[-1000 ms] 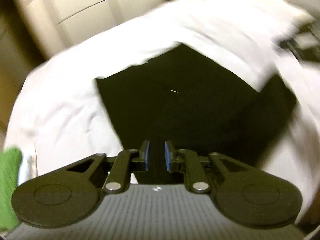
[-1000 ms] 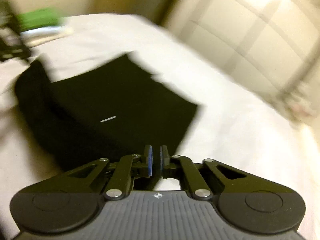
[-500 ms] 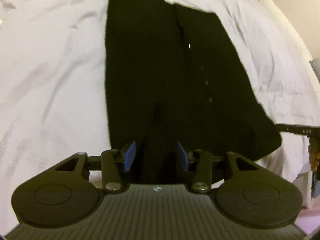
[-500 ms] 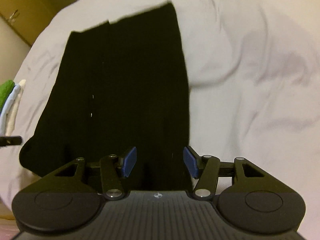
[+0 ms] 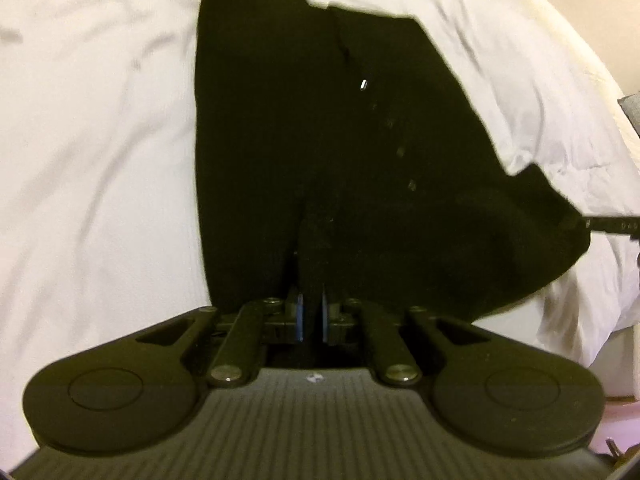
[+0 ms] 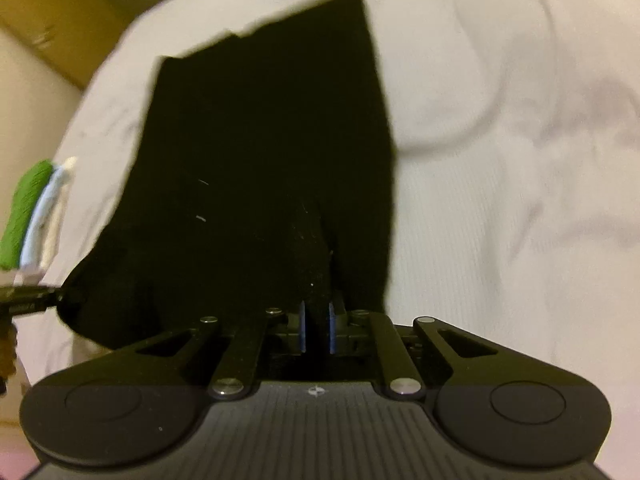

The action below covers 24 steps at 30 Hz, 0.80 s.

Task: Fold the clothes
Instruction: 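Fold the held edge over lengthwise onto the skirt and open both grippers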

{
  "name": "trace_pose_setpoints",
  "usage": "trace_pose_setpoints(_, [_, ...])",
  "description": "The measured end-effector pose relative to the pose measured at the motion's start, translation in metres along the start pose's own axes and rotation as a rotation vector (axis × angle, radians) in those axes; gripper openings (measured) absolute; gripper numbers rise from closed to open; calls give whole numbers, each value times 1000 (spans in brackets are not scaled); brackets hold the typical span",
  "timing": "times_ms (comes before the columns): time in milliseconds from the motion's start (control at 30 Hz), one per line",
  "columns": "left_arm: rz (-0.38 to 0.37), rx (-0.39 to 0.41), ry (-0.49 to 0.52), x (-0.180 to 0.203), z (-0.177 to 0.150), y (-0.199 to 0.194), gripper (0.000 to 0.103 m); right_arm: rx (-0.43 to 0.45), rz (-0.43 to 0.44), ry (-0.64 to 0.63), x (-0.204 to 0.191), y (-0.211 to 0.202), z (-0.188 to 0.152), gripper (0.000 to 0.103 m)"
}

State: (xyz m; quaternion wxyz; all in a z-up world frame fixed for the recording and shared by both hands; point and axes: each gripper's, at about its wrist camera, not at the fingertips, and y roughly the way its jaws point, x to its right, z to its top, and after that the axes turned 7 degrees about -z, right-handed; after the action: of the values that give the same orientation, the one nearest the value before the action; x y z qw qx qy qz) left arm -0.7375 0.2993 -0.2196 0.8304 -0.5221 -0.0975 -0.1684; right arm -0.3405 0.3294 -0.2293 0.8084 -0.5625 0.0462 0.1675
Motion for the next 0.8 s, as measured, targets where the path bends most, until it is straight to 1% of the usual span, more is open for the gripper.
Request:
trace_pose_setpoints(33, [12, 30, 35, 4, 6, -8, 5, 41, -4, -35, -7, -8, 4, 9])
trace_pose_setpoints(67, [16, 59, 48, 5, 13, -15, 5, 86, -7, -62, -13, -17, 10, 9])
trace_pose_setpoints(167, [36, 145, 72, 2, 39, -28, 6, 202, -10, -88, -21, -34, 35, 9])
trace_pose_setpoints(200, [56, 171, 79, -1, 49, -26, 7, 232, -10, -93, -23, -37, 45, 9])
trace_pose_setpoints(267, [78, 169, 54, -14, 64, -8, 10, 276, -28, -113, -24, -31, 65, 9])
trace_pose_setpoints(300, [89, 166, 40, -21, 71, 2, 10, 287, -42, -118, -24, -24, 75, 10])
trace_pose_setpoints(333, [103, 147, 3, -31, 76, 17, 10, 274, -54, -106, -22, -9, 85, 12])
trace_pose_setpoints(367, [101, 114, -42, -41, 76, 29, 15, 244, -58, -79, -19, 8, 93, 19])
trace_pose_setpoints(433, [91, 44, -135, -60, 74, 54, 16, 171, -86, -19, -9, 46, 101, 36])
trace_pose_setpoints(500, [56, 10, -193, -66, 63, 62, 20, 93, -88, 35, 0, 69, 96, 37])
trace_pose_setpoints(533, [41, 6, -211, -66, 58, 60, 29, 54, -82, 60, 4, 77, 91, 37])
trace_pose_setpoints(567, [26, 2, -227, -67, 54, 58, 37, 27, -70, 84, 10, 81, 84, 40])
trace_pose_setpoints(600, [11, -1, -244, -67, 49, 55, 39, 22, -48, 108, 16, 78, 74, 44])
trace_pose_setpoints(633, [6, -10, -254, -67, 44, 57, 39, 19, -27, 136, 20, 76, 65, 52])
trace_pose_setpoints(667, [7, -22, -259, -68, 40, 59, 36, 16, -5, 166, 25, 74, 58, 55])
trace_pose_setpoints(767, [19, -58, -234, -64, 35, 69, 33, -8, 66, 255, 36, 75, 40, 56])
trace_pose_setpoints(800, [34, -66, -209, -60, 38, 76, 32, -20, 85, 271, 38, 76, 36, 55])
